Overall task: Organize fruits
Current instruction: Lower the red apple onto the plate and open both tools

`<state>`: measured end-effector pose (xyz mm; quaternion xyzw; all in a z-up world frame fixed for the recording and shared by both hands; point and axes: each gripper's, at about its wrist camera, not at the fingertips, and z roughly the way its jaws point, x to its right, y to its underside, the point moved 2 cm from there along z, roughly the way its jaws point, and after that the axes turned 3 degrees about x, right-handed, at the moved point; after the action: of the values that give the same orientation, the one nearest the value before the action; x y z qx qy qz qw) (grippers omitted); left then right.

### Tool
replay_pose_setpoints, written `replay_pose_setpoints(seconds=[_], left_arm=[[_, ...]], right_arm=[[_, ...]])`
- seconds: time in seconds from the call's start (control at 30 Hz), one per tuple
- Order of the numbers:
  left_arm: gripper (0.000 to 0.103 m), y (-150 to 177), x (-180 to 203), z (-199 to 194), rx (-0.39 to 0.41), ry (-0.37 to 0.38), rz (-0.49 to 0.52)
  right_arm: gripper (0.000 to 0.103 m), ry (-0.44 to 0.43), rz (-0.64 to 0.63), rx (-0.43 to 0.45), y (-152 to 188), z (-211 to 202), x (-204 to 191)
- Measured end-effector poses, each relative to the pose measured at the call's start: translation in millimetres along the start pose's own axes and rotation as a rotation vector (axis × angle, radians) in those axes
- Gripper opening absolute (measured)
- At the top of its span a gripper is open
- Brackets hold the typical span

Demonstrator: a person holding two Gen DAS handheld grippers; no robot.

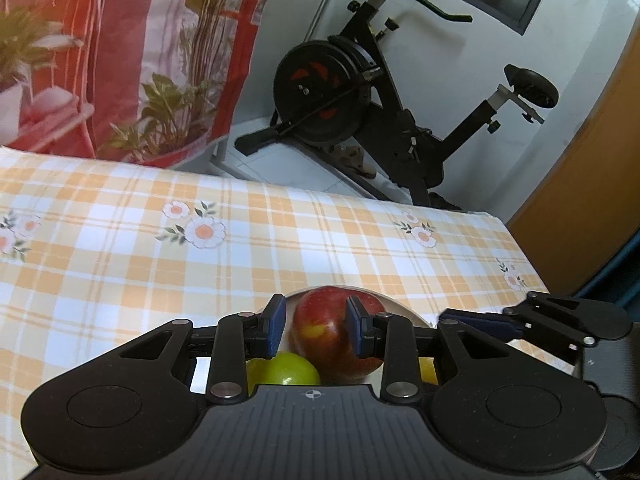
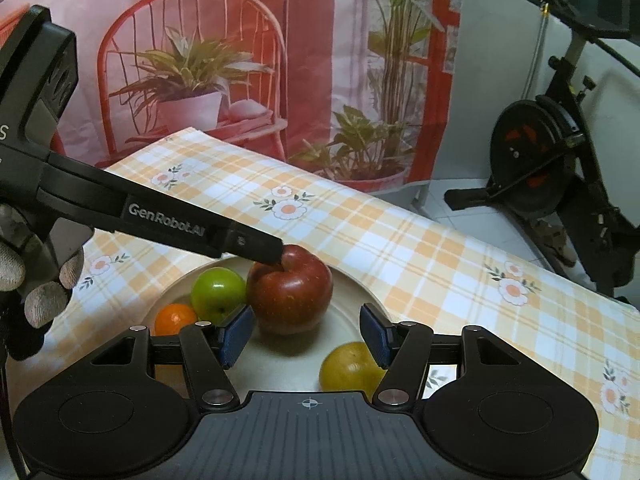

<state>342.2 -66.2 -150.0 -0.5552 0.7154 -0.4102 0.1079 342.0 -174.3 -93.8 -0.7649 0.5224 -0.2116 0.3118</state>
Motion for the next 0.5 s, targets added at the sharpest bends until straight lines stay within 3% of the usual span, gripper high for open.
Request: replay_pose_setpoints(seconds=[0.5], left_arm=[[0.034, 15.9, 8.6, -73.1, 0.102, -0.067, 0.059]], right_arm=[[0.056, 0.044, 0.062, 0.104, 23.7, -66.1, -11.0]])
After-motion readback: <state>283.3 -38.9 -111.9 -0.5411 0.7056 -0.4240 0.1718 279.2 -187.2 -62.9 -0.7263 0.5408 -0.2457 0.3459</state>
